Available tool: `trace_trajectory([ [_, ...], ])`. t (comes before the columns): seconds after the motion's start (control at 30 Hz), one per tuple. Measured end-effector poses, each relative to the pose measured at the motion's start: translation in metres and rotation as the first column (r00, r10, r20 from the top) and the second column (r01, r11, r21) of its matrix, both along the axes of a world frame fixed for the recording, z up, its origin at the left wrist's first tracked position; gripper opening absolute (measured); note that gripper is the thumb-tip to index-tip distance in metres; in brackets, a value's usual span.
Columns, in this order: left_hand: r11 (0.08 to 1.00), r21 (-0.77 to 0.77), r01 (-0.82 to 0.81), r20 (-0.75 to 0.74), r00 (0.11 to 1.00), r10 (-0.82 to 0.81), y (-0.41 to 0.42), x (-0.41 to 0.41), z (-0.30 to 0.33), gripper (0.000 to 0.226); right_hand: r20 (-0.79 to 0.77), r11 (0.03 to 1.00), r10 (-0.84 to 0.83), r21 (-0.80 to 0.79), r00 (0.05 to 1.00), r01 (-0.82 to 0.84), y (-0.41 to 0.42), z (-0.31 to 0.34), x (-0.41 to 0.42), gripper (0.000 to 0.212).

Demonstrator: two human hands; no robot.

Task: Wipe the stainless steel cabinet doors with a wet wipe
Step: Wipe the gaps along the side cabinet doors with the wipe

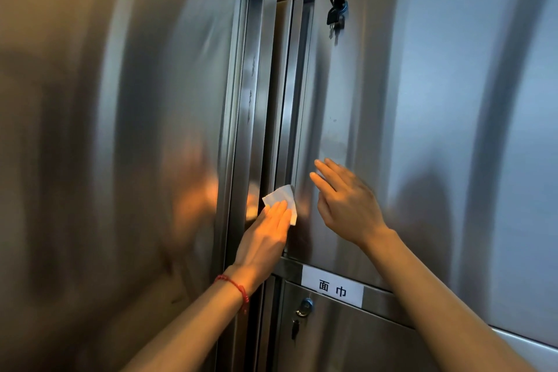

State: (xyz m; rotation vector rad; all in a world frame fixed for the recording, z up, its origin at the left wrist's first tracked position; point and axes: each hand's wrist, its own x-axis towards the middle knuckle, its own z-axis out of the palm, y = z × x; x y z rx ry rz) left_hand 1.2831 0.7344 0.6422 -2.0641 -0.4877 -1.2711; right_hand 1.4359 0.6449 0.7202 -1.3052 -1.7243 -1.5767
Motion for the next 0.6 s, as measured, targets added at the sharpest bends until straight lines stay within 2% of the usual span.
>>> trace_trajectory([
  [0.13,0.996,0.093,0.014,-0.029,1.000,-0.011,-0.002,-0.004,-0.002,0.042,-0.026,0.999,-0.009,-0.037,1.000,0.008,-0.007,-0.012,-0.005,0.037],
  [0.2,0.996,0.089,0.009,-0.044,0.999,-0.005,0.000,-0.010,-0.005,0.046,-0.053,0.998,-0.016,-0.055,0.998,0.013,-0.011,-0.019,-0.006,0.036],
  [0.4,0.991,0.133,-0.002,-0.054,0.998,0.009,-0.009,-0.031,-0.008,0.045,-0.143,0.991,-0.026,-0.135,0.989,0.007,-0.024,-0.044,-0.026,0.054],
  [0.6,0.992,0.127,0.023,-0.025,0.999,-0.020,-0.016,-0.050,-0.012,0.042,-0.178,0.993,-0.019,-0.117,0.984,-0.002,-0.036,-0.064,-0.047,0.053],
])
